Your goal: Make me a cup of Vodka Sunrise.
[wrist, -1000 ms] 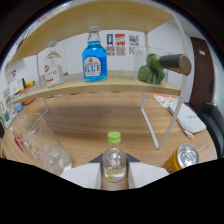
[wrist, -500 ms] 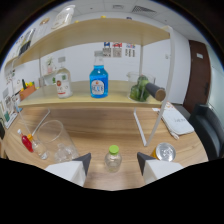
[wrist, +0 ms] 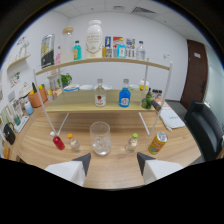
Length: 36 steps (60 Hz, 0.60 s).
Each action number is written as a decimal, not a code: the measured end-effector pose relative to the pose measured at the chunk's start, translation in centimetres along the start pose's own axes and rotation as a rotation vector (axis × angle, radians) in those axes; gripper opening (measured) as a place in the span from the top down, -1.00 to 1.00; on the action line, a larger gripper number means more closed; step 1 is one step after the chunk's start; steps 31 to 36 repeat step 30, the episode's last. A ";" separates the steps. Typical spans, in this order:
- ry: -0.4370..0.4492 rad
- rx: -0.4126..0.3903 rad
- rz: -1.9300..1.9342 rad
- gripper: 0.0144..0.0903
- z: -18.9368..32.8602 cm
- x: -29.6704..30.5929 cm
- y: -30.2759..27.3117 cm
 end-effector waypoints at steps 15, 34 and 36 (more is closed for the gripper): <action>-0.020 -0.004 -0.007 -0.89 -1.1 -3.5 0.1; -0.019 0.015 -0.018 -0.89 -1.1 -4.5 -0.4; -0.019 0.015 -0.018 -0.89 -1.1 -4.5 -0.4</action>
